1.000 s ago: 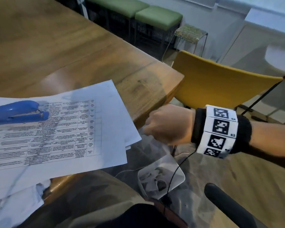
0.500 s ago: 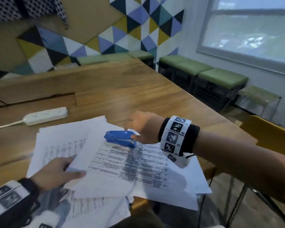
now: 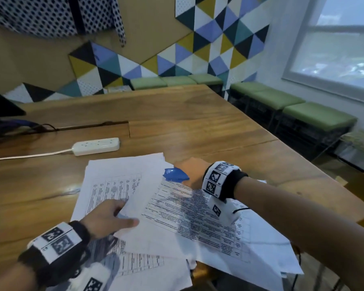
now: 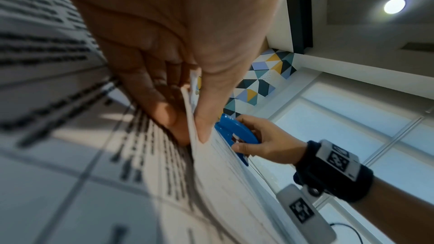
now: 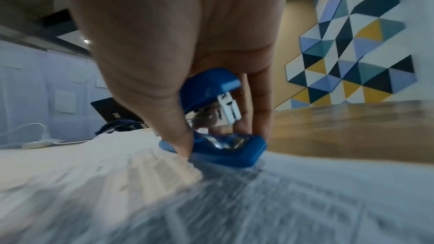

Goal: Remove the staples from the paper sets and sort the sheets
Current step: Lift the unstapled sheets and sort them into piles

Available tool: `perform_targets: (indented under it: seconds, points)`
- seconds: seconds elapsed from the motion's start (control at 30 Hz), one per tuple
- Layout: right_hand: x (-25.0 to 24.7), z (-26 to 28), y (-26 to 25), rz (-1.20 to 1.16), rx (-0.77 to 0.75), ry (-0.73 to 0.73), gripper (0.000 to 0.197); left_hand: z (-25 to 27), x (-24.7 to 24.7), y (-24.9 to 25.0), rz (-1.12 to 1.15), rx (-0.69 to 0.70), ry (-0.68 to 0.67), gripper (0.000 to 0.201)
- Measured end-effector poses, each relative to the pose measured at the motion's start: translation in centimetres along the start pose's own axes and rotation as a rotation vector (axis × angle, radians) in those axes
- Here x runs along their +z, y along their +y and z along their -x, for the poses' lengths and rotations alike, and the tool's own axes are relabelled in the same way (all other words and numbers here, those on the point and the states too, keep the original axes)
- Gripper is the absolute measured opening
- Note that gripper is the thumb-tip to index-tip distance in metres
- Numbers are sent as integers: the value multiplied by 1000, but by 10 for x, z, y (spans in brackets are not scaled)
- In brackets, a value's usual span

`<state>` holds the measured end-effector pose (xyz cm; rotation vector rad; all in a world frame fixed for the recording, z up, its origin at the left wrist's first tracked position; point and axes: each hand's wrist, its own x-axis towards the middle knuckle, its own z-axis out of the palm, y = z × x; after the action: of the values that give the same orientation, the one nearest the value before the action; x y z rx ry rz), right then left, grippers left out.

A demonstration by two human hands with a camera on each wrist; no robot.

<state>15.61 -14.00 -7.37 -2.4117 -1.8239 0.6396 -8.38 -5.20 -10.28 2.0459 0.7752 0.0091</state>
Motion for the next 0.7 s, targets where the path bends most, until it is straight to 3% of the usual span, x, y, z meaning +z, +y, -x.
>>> perform_targets:
  seconds: [0.07,0.17,0.43,0.57,0.7]
  points:
    - [-11,-1,5,113,118,44,11,0,1,-1,5,-4,6,9]
    - [-25,-7,15,156,186,126,29,3,3,2,18,-17,12,9]
    - [-24,-14,38,178,250,191,38,9,6,5,19,-10,20,10]
    - [-32,5,29,16,116,343,52,11,-12,14,-33,54,92,13]
    - [-52,37,14,-377,-88,297,53,16,-56,37,-30,176,201,13]
